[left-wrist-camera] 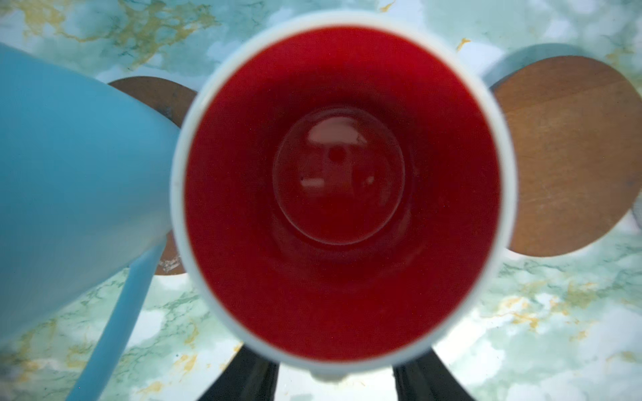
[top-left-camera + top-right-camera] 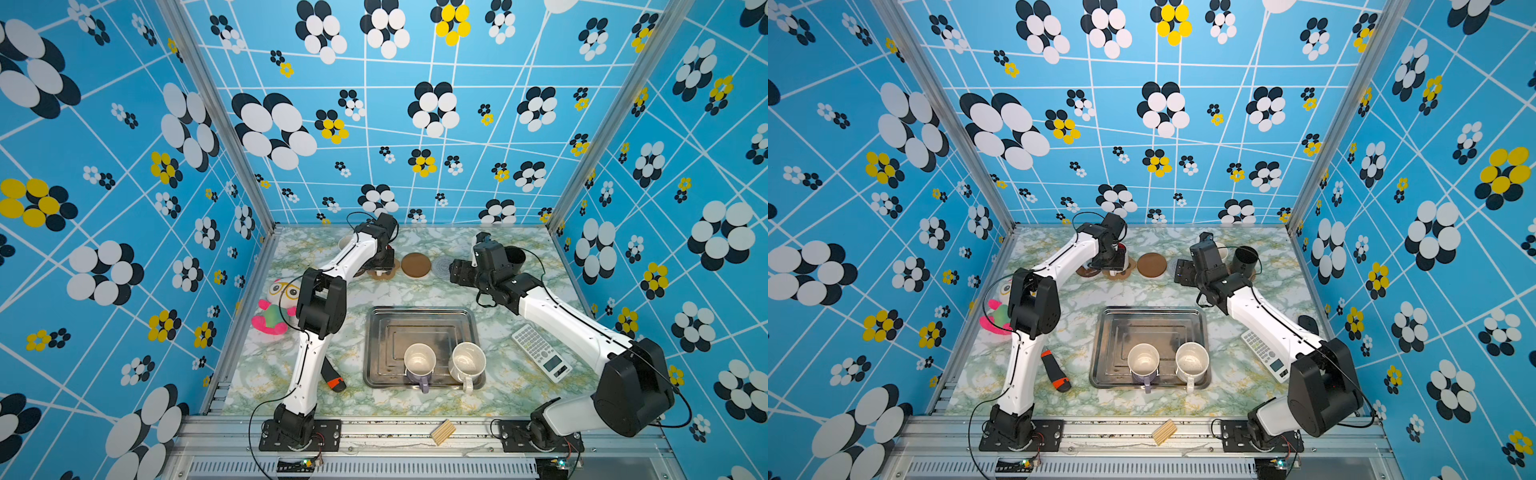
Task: Place cups on coasters
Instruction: Place the cup on the coaster.
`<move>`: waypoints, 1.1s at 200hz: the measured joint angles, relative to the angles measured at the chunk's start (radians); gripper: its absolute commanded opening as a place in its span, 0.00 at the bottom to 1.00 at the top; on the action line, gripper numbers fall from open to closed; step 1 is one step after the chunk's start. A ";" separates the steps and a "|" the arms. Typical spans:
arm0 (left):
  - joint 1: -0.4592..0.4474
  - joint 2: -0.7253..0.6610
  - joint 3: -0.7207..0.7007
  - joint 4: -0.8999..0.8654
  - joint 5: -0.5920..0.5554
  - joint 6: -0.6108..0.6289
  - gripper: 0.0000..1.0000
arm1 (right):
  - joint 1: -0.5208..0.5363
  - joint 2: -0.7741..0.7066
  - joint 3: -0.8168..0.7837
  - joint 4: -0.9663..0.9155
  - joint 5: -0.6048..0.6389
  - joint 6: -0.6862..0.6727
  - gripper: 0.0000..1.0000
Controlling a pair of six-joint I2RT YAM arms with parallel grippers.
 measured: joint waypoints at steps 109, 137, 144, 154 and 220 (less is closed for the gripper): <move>-0.077 -0.357 -0.267 0.174 -0.060 -0.028 0.51 | -0.001 -0.038 0.000 -0.005 -0.023 0.012 0.81; -0.112 -0.412 -0.319 0.235 -0.092 -0.039 0.52 | 0.000 -0.038 0.000 -0.008 -0.023 0.019 0.81; -0.124 -0.427 -0.337 0.253 -0.097 -0.039 0.52 | 0.000 -0.039 0.000 -0.011 -0.023 0.020 0.81; -0.142 -0.447 -0.366 0.276 -0.105 -0.038 0.53 | 0.002 -0.039 0.000 -0.022 -0.023 0.021 0.81; -0.211 -0.614 -0.617 0.459 -0.129 -0.031 0.57 | 0.021 -0.064 0.055 -0.158 0.024 -0.008 0.81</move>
